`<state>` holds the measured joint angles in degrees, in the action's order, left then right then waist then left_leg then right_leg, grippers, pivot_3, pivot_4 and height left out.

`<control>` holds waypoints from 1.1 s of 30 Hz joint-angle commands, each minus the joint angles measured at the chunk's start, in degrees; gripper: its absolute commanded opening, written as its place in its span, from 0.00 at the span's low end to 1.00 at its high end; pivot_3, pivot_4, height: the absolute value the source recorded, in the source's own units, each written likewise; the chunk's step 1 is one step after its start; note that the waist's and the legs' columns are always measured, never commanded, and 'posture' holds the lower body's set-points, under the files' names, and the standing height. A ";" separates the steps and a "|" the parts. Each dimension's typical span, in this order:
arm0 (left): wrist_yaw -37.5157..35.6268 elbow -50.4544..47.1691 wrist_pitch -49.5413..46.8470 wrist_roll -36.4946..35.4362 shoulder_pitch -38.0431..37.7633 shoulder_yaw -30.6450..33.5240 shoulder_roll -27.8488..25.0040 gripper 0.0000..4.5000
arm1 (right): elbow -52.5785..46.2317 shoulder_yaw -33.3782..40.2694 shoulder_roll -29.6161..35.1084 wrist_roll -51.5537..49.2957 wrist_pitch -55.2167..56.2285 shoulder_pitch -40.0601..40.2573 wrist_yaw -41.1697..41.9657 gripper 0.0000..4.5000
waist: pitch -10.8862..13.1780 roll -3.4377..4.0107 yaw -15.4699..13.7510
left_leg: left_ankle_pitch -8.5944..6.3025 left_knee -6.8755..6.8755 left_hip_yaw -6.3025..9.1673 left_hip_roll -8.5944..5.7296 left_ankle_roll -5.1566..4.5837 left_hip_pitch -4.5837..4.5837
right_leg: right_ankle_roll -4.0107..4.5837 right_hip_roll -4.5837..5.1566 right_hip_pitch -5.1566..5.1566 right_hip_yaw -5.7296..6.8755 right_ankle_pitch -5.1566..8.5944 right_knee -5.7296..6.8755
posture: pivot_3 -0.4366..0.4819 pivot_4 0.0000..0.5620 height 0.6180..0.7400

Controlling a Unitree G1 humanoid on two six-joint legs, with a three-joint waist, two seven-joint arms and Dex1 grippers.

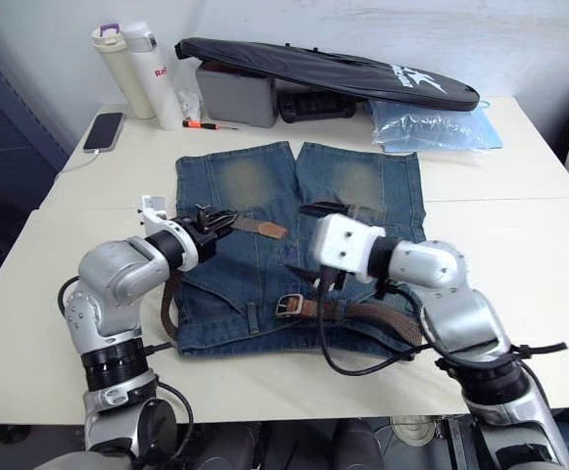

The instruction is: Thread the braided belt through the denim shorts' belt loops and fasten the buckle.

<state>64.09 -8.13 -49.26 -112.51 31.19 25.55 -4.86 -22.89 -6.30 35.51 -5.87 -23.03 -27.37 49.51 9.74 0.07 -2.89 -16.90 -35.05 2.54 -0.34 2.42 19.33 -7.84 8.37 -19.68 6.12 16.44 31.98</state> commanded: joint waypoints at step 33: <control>-52.31 -20.64 -2.45 25.81 -22.95 -4.32 -29.37 0.00 | -13.53 11.75 27.81 -29.80 -24.61 9.52 19.19 0.99 | 0.08 0.33 -0.36 | 0.29 0.44 -0.02 -0.01 -0.13 0.90 | -0.09 0.48 -0.19 1.16 0.14 -0.45 | 0.48 0.27 1.00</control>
<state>12.92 -25.24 -54.32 -88.47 9.57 20.07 -34.31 -34.37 2.99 62.29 -32.81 -46.40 -17.95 67.79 9.82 0.40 -3.26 -16.70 -34.71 2.50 -0.21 2.34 20.24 -7.88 8.70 -19.87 7.25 16.56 31.51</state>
